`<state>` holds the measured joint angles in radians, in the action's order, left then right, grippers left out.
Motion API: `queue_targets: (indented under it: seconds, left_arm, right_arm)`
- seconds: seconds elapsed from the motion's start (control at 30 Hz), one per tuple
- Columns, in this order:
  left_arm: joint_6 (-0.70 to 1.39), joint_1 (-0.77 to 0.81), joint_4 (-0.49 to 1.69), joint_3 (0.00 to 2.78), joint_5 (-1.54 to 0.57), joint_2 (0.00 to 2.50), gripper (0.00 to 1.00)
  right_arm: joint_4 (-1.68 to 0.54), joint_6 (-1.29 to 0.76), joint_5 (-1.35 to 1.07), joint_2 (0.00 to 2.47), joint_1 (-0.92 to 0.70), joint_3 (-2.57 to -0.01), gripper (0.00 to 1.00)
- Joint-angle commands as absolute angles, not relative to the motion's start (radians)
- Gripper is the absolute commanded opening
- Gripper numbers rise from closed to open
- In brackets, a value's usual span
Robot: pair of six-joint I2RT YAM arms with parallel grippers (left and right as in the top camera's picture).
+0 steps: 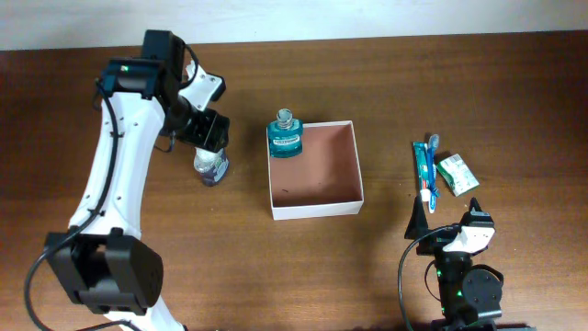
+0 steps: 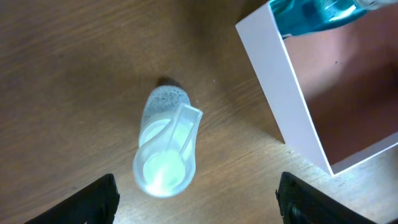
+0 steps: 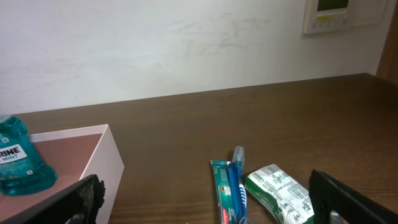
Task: Pack container
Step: 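Move the left gripper back to the clear pump soap bottle, then grasp the clear pump soap bottle with the left gripper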
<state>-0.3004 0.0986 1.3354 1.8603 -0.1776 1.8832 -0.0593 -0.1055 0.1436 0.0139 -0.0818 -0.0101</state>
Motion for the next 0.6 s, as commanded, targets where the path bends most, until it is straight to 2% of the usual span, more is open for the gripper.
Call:
queue_targets:
  seconds: [0.0,0.57]
  left_arm:
    - [-0.328,0.096,1.306,1.833,-0.186,1.87,0.8]
    - [-0.328,0.095,1.221,1.795,-0.141,1.908,0.74]
  right_arm:
    - [-0.067,-0.105,0.142,0.004,-0.077,-0.006,0.98]
    - [-0.067,-0.105,0.142,0.004,-0.077,-0.006,0.98]
